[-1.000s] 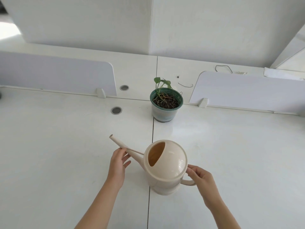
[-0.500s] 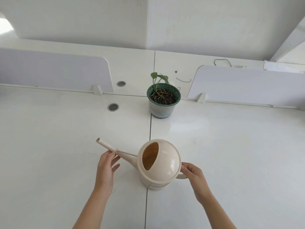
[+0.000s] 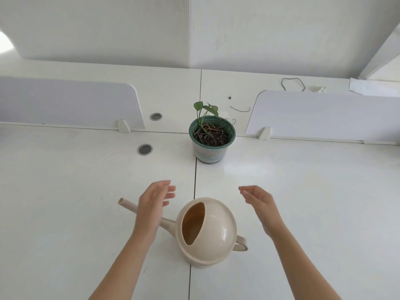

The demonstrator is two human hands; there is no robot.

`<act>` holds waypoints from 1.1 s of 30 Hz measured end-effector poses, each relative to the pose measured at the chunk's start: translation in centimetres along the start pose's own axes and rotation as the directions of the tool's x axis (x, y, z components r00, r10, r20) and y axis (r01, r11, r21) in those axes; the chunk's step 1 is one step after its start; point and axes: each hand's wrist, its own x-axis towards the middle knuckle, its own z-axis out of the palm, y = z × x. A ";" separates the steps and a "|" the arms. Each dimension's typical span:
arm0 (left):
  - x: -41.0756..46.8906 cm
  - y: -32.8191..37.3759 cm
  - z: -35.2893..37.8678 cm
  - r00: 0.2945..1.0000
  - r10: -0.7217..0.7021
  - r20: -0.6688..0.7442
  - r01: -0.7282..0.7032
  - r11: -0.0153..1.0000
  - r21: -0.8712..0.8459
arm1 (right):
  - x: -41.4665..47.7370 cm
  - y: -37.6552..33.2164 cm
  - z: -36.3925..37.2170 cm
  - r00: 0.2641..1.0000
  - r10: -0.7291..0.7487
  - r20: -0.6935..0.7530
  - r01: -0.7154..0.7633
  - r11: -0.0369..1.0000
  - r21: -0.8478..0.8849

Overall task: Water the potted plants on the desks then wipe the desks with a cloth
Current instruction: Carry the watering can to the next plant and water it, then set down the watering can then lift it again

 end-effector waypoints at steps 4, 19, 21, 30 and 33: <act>4.7 1.0 4.2 0.997 0.009 0.074 -0.013 0.998 0.057 | 4.4 -1.8 0.7 0.999 -0.046 -0.007 0.045 0.998 -0.044; 19.4 -0.6 12.4 0.984 -0.066 0.164 0.086 0.989 -0.118 | 16.2 -3.5 4.9 0.990 -0.124 -0.067 0.133 0.978 0.160; 19.2 -0.8 12.7 0.986 -0.027 0.167 0.052 0.988 -0.145 | 16.5 -2.9 5.1 0.989 -0.122 -0.085 0.136 0.973 0.186; 17.1 -2.0 12.7 0.978 0.013 0.207 0.010 0.994 -0.111 | 19.2 -4.3 3.9 0.996 0.016 -0.091 0.007 0.969 0.249; 18.7 -1.8 12.2 0.988 -0.058 0.140 0.072 0.993 -0.094 | 17.9 -3.7 4.1 0.978 0.064 -0.199 -0.005 0.958 0.287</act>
